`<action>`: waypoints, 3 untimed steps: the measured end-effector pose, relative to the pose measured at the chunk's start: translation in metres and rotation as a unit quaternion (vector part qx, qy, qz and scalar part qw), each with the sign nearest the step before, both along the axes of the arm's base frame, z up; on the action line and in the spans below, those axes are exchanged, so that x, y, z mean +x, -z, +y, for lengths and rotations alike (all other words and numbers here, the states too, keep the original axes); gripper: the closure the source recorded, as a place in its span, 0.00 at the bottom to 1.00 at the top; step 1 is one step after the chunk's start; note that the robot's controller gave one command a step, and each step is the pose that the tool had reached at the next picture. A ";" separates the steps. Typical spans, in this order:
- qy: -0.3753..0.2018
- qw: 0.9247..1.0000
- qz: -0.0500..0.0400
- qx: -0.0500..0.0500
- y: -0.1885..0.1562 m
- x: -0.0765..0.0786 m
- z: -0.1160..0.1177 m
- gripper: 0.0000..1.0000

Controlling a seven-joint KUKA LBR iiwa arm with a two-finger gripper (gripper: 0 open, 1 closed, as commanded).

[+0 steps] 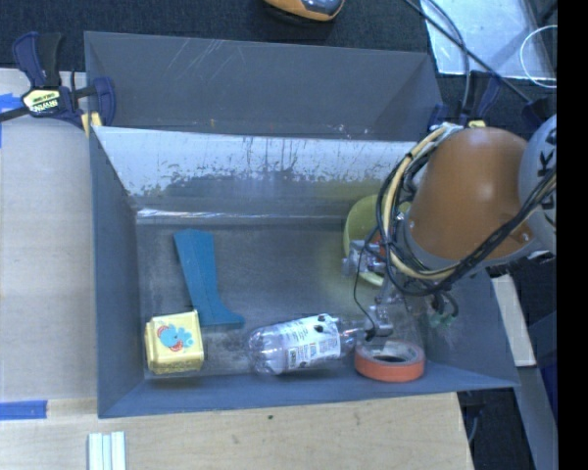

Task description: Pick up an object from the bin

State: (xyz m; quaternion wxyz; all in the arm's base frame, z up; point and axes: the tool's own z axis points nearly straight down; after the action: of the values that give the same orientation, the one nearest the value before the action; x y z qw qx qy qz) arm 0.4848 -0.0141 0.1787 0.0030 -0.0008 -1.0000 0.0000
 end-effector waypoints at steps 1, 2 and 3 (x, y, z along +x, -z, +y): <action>0.000 1.000 -0.004 0.000 -0.004 0.002 0.000 0.00; -0.004 1.000 -0.002 0.000 0.075 0.004 0.023 0.00; -0.113 0.993 -0.017 -0.002 0.067 0.007 0.000 1.00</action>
Offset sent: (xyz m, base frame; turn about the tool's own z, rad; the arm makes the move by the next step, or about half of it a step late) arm 0.0040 0.0228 -0.0745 -0.0073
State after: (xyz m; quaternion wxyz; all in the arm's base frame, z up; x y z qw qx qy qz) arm 0.4917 -0.0137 0.1118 -0.0143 0.1122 -0.9936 0.0026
